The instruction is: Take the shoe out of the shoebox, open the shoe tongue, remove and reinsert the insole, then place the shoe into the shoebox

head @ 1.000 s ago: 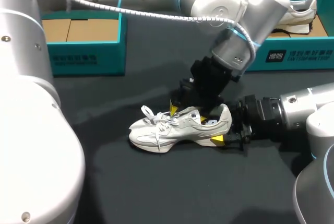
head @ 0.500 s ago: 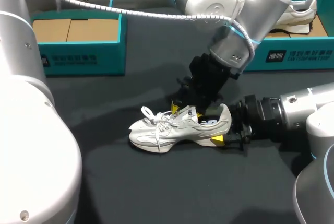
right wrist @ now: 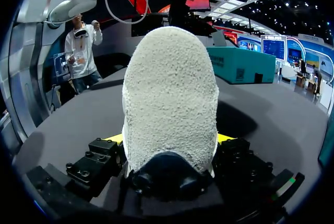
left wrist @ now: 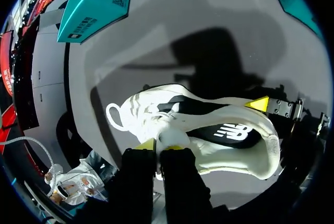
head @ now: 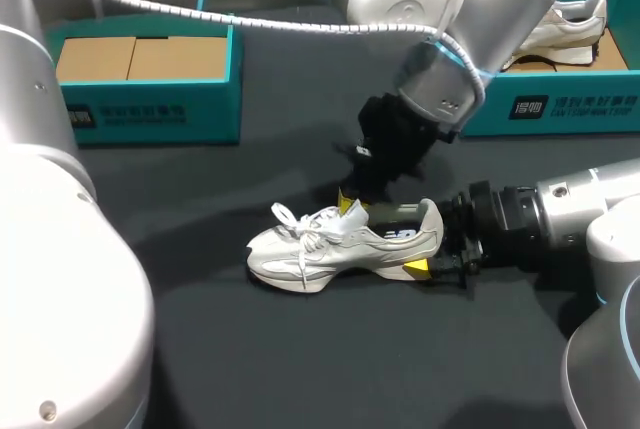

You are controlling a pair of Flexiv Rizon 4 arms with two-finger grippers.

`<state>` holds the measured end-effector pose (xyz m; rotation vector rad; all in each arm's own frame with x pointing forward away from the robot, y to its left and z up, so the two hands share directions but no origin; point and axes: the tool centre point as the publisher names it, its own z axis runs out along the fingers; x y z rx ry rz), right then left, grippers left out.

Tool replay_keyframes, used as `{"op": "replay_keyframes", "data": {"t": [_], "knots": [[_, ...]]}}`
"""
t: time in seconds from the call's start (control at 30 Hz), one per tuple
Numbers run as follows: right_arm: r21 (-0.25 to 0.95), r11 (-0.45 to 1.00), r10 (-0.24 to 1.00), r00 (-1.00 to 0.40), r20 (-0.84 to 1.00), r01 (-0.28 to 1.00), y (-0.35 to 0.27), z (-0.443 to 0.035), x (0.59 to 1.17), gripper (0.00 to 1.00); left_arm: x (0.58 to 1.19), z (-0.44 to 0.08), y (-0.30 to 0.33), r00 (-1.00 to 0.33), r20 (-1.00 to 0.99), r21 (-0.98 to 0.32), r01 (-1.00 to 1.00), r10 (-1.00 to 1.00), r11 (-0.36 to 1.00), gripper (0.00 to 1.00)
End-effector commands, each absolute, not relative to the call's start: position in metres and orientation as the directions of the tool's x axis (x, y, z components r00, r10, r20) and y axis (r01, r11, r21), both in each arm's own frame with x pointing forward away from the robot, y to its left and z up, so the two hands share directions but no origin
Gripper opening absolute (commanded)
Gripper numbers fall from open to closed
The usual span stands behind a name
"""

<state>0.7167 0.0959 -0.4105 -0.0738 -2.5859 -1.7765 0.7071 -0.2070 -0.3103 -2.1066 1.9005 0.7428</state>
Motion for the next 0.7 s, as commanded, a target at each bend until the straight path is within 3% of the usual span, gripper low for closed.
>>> {"op": "replay_keyframes", "data": {"t": [0.03,0.33,0.7], "knots": [[0.931,0.363,0.038,-0.999,0.03,0.042,0.096,-0.41,0.716,0.0,0.703,-0.3,-0.182,0.078,-0.424,0.162,-0.974,-0.902,-0.161,0.0],[0.931,0.363,0.038,-0.999,0.03,0.042,0.096,-0.41,0.716,0.0,0.7,-0.304,-0.151,0.073,-0.329,0.174,-0.975,-0.942,-0.136,0.0],[0.931,0.363,0.038,-0.999,0.03,0.042,0.096,-0.41,0.716,0.0,0.696,-0.325,-0.131,0.069,-0.348,0.181,-0.974,-0.935,-0.139,0.0]]}}
